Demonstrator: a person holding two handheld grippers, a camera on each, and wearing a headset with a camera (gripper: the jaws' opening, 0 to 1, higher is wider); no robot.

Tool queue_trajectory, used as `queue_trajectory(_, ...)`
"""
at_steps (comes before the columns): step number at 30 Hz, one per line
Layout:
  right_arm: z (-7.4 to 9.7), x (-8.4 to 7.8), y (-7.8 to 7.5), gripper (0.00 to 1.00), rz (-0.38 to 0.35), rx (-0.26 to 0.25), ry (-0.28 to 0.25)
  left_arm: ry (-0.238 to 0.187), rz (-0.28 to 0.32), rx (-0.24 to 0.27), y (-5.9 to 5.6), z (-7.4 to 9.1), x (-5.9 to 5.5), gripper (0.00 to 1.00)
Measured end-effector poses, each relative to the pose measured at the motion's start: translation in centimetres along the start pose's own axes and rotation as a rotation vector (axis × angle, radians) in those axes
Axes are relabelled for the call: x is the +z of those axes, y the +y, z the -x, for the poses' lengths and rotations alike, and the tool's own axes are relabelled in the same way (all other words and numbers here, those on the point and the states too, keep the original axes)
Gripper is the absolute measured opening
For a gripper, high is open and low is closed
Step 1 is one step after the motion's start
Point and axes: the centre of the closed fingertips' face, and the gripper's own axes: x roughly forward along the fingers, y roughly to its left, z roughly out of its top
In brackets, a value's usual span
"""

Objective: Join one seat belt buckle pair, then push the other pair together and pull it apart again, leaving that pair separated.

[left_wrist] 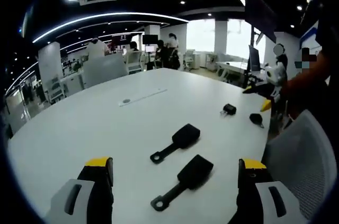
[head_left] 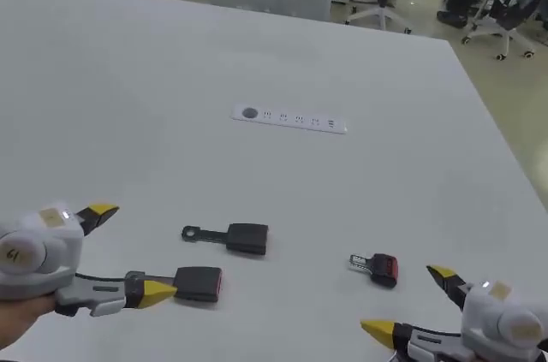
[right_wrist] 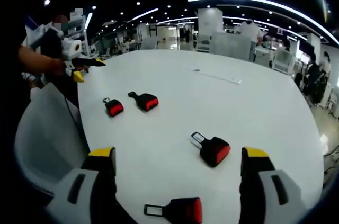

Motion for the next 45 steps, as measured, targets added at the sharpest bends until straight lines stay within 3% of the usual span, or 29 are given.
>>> queue_trajectory(13,0.3,-0.6,-0.4,0.99,-0.009,-0.003,0.014,0.013,-0.008,-0.011,-0.4,-0.3,-0.2,1.0)
queue_trajectory(30,-0.1,0.3,-0.2,0.99,-0.001,0.009,-0.006,0.01,-0.013,-0.006,-0.2,-0.4,0.0,1.0)
queue_trajectory(38,-0.8,0.1,0.4,0.99,0.012,0.04,0.002,0.025,-0.021,-0.015,-0.4,-0.7,-0.3,1.0)
queue_trajectory(45,-0.4,-0.7,0.4,0.98,0.068,0.09,0.051,0.04,-0.041,-0.031,-0.5,-1.4,-0.5,1.0)
